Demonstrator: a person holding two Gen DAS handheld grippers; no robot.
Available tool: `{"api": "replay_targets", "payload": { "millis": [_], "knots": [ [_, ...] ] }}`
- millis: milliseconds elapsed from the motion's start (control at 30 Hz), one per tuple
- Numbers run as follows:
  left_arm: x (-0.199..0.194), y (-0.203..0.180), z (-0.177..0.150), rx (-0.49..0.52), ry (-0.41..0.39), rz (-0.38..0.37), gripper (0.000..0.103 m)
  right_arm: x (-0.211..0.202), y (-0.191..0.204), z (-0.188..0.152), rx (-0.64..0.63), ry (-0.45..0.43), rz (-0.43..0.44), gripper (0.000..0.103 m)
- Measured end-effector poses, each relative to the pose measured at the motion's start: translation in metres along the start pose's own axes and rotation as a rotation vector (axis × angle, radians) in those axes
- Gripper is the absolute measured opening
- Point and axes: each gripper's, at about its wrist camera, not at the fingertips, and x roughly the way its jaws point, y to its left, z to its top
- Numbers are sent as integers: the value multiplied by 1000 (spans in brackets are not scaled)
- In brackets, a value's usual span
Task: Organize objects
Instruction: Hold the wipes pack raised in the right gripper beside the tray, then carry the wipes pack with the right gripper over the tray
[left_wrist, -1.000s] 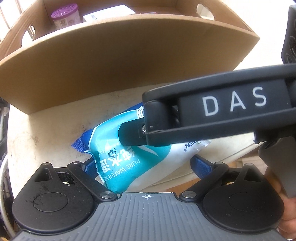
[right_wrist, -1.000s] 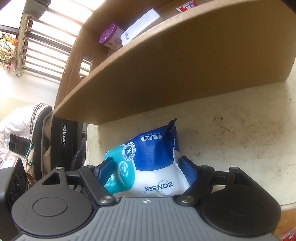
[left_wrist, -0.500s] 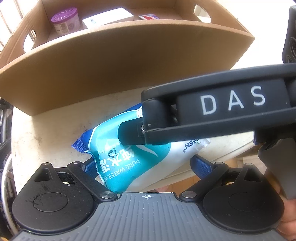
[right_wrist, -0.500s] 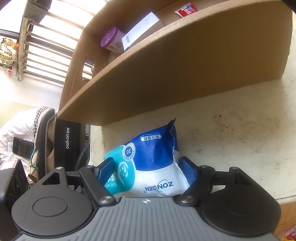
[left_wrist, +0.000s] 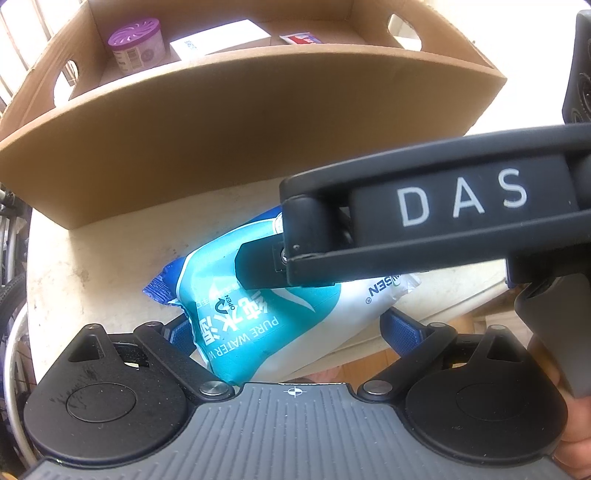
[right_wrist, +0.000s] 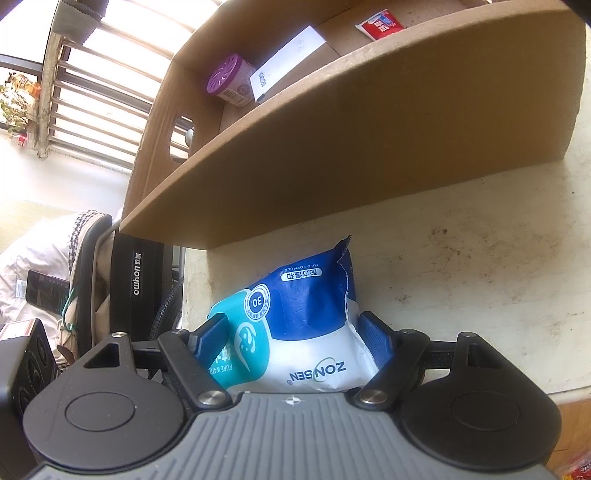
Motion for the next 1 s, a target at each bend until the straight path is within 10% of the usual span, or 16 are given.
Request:
{"api": "replay_targets", "payload": {
  "millis": [300,633,1000],
  "knots": [
    [-13,2,21,-15,-6,2,98,-7,16,2,-19,5,-3,80],
    [-126,36,-88,-42,-35,-8,98,-43,62,7,-68,9,-22,80],
    [-226,42,-78,-57,-119,18,98,-97,138,18,-135,-31,-12,80]
  ]
}}
